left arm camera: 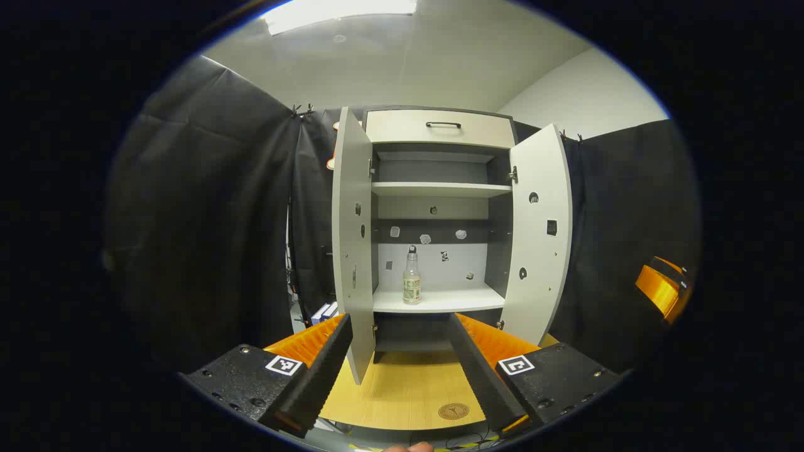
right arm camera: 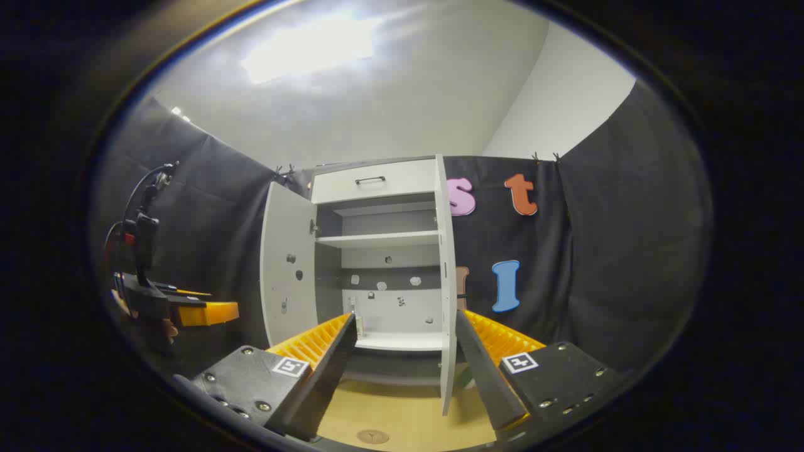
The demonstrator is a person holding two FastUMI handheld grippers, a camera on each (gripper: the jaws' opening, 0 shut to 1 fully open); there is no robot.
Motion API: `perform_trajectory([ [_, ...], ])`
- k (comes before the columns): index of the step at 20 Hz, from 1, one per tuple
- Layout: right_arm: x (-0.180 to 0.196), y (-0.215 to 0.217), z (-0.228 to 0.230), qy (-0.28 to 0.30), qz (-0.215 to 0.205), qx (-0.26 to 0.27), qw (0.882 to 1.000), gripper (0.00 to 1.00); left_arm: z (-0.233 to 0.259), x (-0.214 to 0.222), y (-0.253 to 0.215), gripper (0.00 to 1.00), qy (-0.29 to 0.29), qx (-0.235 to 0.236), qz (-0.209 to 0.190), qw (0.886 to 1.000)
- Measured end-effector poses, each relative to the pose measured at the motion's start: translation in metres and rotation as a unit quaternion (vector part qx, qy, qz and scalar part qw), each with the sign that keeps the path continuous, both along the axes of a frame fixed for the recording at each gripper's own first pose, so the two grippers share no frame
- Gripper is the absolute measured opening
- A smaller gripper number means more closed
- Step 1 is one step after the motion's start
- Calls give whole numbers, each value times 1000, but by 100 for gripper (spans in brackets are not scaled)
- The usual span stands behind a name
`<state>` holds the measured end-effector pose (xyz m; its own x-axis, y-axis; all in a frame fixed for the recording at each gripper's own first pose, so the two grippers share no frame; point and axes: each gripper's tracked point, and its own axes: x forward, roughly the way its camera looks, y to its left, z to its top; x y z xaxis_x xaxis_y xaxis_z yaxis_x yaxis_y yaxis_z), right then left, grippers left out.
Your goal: Grasp the bottle in the cabinet with the left hand and place it on the coaster, then close the right door with the right hand and the left door with the left hand.
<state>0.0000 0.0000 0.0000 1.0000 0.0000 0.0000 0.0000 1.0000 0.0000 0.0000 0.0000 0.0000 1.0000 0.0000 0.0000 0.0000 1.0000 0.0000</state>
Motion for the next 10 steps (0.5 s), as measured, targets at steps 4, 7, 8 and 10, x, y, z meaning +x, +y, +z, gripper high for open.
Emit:
perform_trajectory([
  [4,-2,-7,3,-5,-8,14,1000,96,5,2,-4,97,-7,4,-2,1000],
  [7,1,-12,5,-5,-15,11,1000,96,4,7,-7,97,-3,5,-8,1000],
  [8,4,-14,6,-7,-17,10,1000,96,4,11,-6,97,-3,5,-9,1000],
  [10,9,-14,5,-10,-16,9,1000,96,1,19,-5,97,-1,5,-11,1000],
])
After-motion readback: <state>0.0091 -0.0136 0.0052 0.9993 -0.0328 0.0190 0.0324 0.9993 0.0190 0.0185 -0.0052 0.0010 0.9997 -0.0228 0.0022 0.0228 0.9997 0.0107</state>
